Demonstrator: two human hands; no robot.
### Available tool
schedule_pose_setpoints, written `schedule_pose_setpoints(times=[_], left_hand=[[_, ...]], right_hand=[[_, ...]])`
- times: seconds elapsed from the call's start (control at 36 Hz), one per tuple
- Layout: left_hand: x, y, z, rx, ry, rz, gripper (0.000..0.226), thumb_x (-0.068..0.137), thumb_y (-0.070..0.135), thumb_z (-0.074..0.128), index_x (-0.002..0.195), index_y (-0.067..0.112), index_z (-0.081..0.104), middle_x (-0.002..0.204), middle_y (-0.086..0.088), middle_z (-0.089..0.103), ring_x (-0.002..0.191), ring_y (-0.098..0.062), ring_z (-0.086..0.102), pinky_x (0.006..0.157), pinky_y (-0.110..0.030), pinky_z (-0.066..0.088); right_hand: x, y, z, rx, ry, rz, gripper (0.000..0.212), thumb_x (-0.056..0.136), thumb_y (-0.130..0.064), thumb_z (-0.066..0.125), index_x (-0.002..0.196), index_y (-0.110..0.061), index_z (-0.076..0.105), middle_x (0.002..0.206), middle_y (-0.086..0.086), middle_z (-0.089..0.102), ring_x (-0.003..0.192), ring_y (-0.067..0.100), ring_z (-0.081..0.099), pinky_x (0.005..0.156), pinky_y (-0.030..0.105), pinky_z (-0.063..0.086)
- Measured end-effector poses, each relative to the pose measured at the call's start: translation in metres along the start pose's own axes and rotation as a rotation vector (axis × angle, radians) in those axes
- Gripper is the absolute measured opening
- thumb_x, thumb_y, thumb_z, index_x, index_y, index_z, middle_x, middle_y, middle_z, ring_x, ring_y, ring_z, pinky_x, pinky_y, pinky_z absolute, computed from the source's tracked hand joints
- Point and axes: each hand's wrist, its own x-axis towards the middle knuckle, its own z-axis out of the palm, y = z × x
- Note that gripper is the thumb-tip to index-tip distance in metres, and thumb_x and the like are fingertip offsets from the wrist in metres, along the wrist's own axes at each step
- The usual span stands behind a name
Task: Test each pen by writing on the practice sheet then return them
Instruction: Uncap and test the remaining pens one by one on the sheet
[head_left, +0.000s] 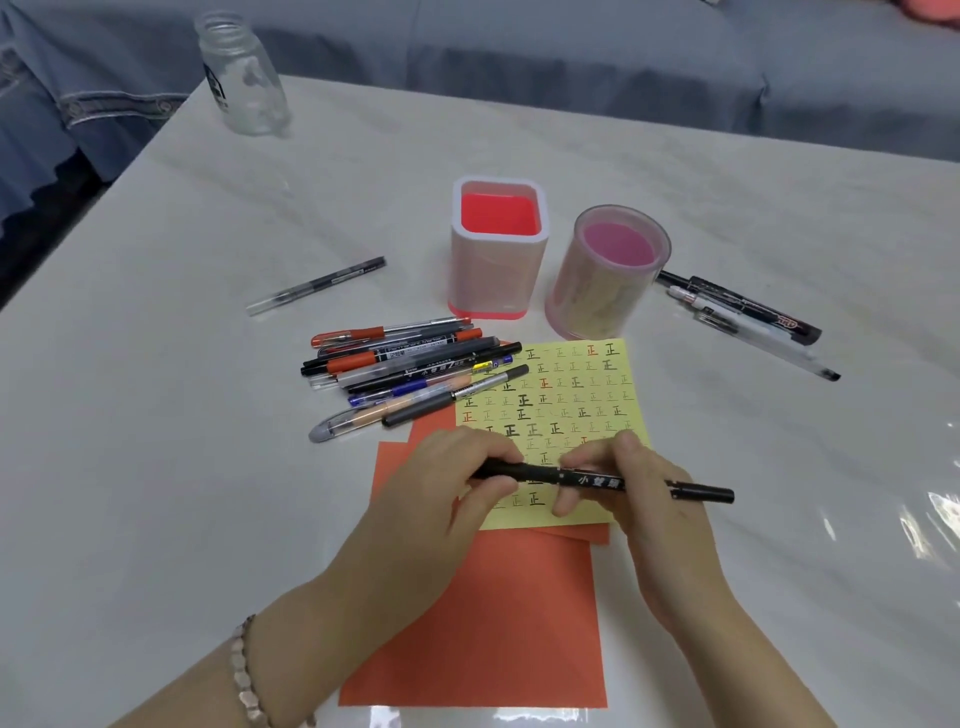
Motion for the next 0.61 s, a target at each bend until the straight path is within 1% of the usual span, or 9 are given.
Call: schedule_pose_setpoints(times=[0.08,0.14,0.22,0.33,0.42,0.47,0.53,0.56,0.61], left_hand=[[-0.001,0.006,0.001,-0.097,-0.094,-0.073,0.012,0.094,0.027,0.05,0.087,0.037,0.049,0.082,0.014,0.056,0.078,0.001,0.05,0.067,-0.01,0.037],[0.0,0.011,0.003,-0.15,-0.126,-0.094,0.01,0.093,0.029,0.05,0.085,0.033,0.048,0.074,0.004,0.055,0.066,-0.004,0.046,0.061,-0.017,0.037],[0.004,0.016,0.006,-0.2,-0.141,-0.098,0.008,0.087,0.039,0.047,0.087,0.032,0.044,0.074,-0.003,0.053,0.061,-0.015,0.044,0.054,-0.027,0.036],[0.018,0.025,0.01,-0.403,-0.195,-0.251,0.014,0.086,0.029,0.054,0.076,0.025,0.046,0.051,0.006,0.045,0.051,-0.009,0.035,0.051,-0.023,0.031],[0.028,0.032,0.01,-0.763,-0.428,-0.461,0.023,0.088,0.018,0.059,0.075,0.014,0.041,0.046,0.009,0.035,0.043,-0.008,0.027,0.043,-0.017,0.027],[0.035,0.038,0.012,-0.909,-0.536,-0.551,0.026,0.087,0.017,0.061,0.075,0.014,0.038,0.047,0.008,0.03,0.04,-0.005,0.021,0.039,-0.014,0.023],[0.042,0.042,0.018,-0.838,-0.525,-0.585,0.022,0.091,0.015,0.056,0.076,0.014,0.041,0.044,0.009,0.033,0.039,-0.005,0.022,0.039,-0.014,0.023],[0.046,0.043,0.023,-0.702,-0.492,-0.549,0.019,0.093,0.016,0.053,0.077,0.016,0.044,0.043,0.011,0.036,0.039,-0.005,0.025,0.041,-0.015,0.024],[0.052,0.045,0.032,-0.305,-0.425,-0.365,0.011,0.095,0.025,0.049,0.084,0.023,0.05,0.049,0.01,0.044,0.042,-0.005,0.034,0.046,-0.022,0.03]], right_hand=[[0.002,-0.005,0.0,0.039,0.044,-0.02,0.037,0.083,-0.033,0.043,0.059,-0.007,0.055,0.045,0.006,0.055,0.046,0.008,0.05,0.05,0.014,0.042],[0.004,-0.008,-0.002,0.043,0.055,-0.016,0.038,0.081,-0.031,0.041,0.056,-0.004,0.051,0.041,0.005,0.052,0.04,0.008,0.042,0.043,0.013,0.035],[0.006,-0.011,-0.002,0.014,0.045,-0.023,0.035,0.08,-0.029,0.043,0.055,-0.006,0.052,0.04,0.004,0.053,0.041,0.011,0.039,0.043,0.015,0.034],[0.011,-0.015,-0.008,-0.027,0.038,-0.046,0.033,0.078,-0.026,0.043,0.053,-0.008,0.053,0.039,0.006,0.053,0.042,0.009,0.039,0.043,0.014,0.035],[0.012,-0.019,-0.017,-0.017,0.037,-0.047,0.035,0.077,-0.026,0.043,0.047,-0.017,0.058,0.037,0.008,0.053,0.04,0.009,0.041,0.043,0.015,0.037],[0.012,-0.02,-0.025,-0.013,0.035,-0.044,0.035,0.077,-0.026,0.043,0.047,-0.021,0.061,0.036,0.009,0.053,0.04,0.011,0.042,0.043,0.016,0.038],[0.014,-0.017,-0.032,-0.003,0.054,-0.031,0.039,0.081,-0.023,0.045,0.045,-0.021,0.059,0.037,0.007,0.052,0.041,0.012,0.041,0.044,0.017,0.037],[0.016,-0.014,-0.035,0.006,0.073,-0.009,0.043,0.086,-0.019,0.046,0.044,-0.019,0.056,0.038,0.007,0.052,0.042,0.012,0.039,0.044,0.018,0.036],[0.021,-0.006,-0.042,0.041,0.113,0.069,0.049,0.093,-0.011,0.04,0.045,-0.016,0.052,0.041,0.005,0.052,0.047,0.013,0.036,0.047,0.02,0.034]])
